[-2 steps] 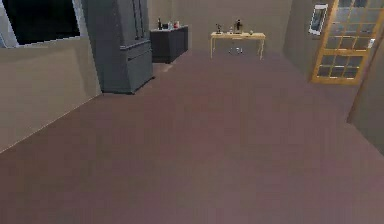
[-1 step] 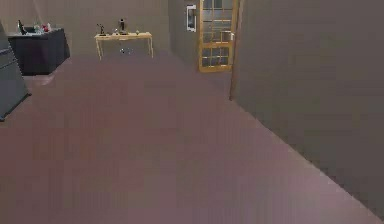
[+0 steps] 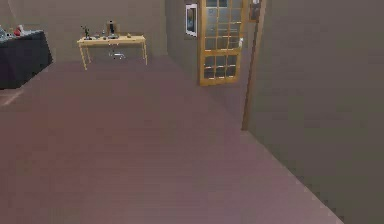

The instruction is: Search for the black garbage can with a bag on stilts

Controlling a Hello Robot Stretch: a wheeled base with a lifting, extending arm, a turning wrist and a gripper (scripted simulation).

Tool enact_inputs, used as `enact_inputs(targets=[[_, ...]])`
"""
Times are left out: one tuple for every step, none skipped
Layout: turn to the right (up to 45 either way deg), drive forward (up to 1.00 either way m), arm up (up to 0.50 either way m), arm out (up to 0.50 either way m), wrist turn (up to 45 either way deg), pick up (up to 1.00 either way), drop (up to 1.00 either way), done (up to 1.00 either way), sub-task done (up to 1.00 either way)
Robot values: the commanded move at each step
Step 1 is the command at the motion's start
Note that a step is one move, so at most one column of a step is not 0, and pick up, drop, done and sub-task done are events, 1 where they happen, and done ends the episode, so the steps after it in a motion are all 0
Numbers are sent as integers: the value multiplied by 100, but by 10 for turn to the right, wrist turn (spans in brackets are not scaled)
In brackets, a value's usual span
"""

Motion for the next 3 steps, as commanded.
enact_inputs(targets=[[0, 100, 0, 0, 0, 0, 0, 0, 0], [0, 100, 0, 0, 0, 0, 0, 0, 0], [30, 0, 0, 0, 0, 0, 0, 0, 0]])
